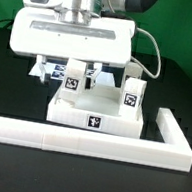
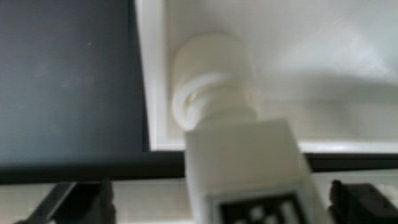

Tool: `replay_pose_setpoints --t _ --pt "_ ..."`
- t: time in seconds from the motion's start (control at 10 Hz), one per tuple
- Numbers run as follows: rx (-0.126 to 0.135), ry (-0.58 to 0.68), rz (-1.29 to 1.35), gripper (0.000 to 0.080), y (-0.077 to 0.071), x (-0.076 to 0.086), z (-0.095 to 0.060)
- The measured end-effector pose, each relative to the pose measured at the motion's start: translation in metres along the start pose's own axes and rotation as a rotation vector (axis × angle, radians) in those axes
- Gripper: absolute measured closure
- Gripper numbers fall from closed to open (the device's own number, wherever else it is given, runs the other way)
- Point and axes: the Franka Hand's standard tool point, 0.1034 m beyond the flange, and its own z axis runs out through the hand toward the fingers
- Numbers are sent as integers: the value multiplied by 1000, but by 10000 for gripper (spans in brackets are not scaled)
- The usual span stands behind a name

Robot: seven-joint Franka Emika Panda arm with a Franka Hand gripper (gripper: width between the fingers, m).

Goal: Assemble square table

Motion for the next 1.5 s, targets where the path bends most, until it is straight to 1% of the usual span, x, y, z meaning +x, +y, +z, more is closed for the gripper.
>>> replay_pose_setpoints --t 0.1,0.3,0.5,0.7,0.9,1.0,1.1,1.2,1.3,1.4,1.5 --pt "0 2 -2 166 0 3 -4" --pt "5 -7 -6 155 0 10 -12" --pt "17 -23 -12 150 -3 22 -21" --pt "19 -24 -11 150 -4 22 -20" --pt "24 -25 -16 150 -8 22 -19" --pt "25 -28 -18 150 -8 22 -18" --pt "40 -63 -17 150 -10 22 -16" --pt "41 -62 -19 150 -9 25 -16" --pt "67 -133 -17 150 -11 21 -13" --pt "86 -180 -12 150 -9 27 -11" --pt "124 -265 -8 150 -11 32 -12"
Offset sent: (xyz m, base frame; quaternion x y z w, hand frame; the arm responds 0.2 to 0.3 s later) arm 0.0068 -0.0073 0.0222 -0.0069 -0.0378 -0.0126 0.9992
